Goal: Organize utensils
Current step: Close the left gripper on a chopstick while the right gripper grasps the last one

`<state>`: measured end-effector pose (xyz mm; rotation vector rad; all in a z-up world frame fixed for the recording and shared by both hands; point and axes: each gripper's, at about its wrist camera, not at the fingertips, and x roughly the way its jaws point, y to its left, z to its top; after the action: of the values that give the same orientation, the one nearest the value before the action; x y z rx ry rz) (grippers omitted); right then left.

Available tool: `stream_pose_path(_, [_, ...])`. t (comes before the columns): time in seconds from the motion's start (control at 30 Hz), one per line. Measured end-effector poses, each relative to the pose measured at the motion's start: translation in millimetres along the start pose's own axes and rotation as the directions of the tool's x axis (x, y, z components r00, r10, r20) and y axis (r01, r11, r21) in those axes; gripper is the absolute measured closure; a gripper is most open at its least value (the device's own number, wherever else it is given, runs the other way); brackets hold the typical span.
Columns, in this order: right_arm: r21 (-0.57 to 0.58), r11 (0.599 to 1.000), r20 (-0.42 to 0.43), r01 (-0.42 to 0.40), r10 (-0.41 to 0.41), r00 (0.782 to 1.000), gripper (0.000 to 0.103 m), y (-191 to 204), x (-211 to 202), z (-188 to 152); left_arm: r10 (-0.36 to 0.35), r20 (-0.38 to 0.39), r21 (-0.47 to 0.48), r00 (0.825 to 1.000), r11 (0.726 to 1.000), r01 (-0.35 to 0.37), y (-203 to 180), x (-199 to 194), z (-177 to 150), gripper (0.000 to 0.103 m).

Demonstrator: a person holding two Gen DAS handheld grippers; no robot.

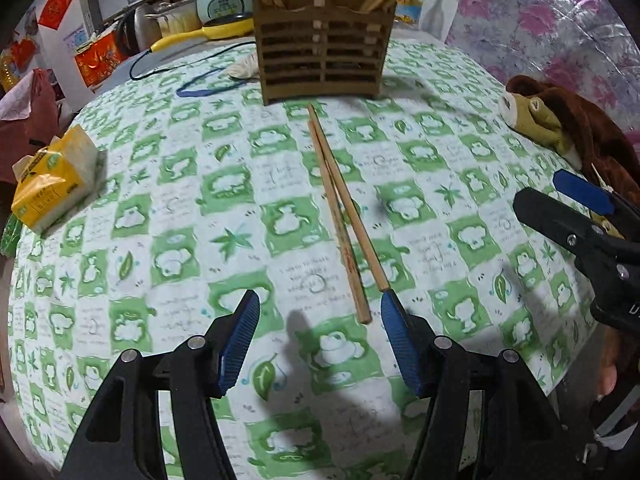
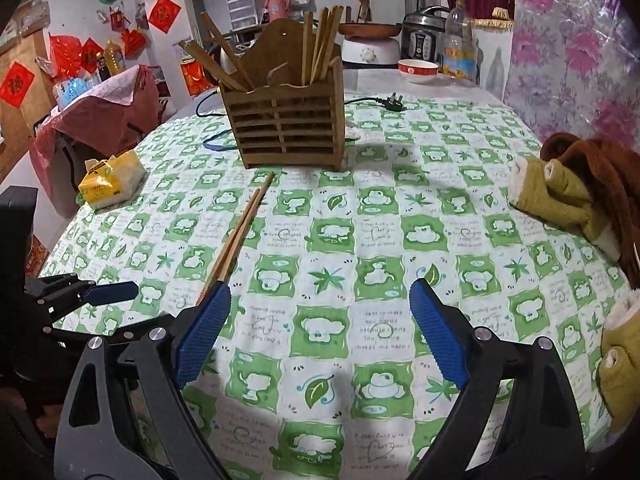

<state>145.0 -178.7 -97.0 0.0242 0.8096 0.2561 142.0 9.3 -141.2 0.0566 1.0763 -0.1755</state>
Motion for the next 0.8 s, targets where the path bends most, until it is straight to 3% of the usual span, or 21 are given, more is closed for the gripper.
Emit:
stream_pose_path(0.23, [0.008,1.000,-0.015,-0.011,0.011,1.000,0.015,-0.9,2.4,-2.6,0.006,-0.032,0.029,0.999,1.000,-0.005,-9.5,16.7,-7.8,0.043])
stream_pose_path(0.3, [0.016,1.000,-0.021,-0.025,0.025,0.999,0.015,-1.7,2.7,-2.9,0.015,-0.038,0.039,0.999,0.999,-0.013,-8.7,23.2,-10.7,0.056])
stream_pose_path(0.47, [0.031,0.999,-0.025,-0.035,0.036,0.999,0.015,-3.0,3.9,-3.4,0.009,-0.001,0.039,1.000,0.999,-0.008,-6.1,22.3,-12.3,0.060])
stream_pose_path(0.53, [0.030,0.999,-0.031,-0.037,0.038,0.999,0.015,-1.7,5.6,-4.4,0.011,0.018,0.049,1.000,0.999,-0.011,-7.0,21.5,-12.7,0.074])
stream_pose_path(0.57, [0.029,0.999,-0.033,-0.039,0.040,0.999,0.015,-0.6,5.8,-5.0,0.009,0.021,0.052,1.000,0.999,-0.010,-7.8,21.9,-12.1,0.091])
stream_pose_path(0.6, [0.026,0.999,-0.037,-0.041,0.042,0.998,0.015,0.8,6.7,-5.8,0.004,0.020,0.053,1.000,0.999,-0.005,-8.1,22.1,-12.0,0.096])
stream_pose_path(0.8, [-0.016,0.998,-0.066,-0.057,0.056,0.996,0.015,12.4,14.0,-10.9,-0.004,0.031,0.031,1.000,1.000,0.003,4.0,15.3,-7.5,0.097])
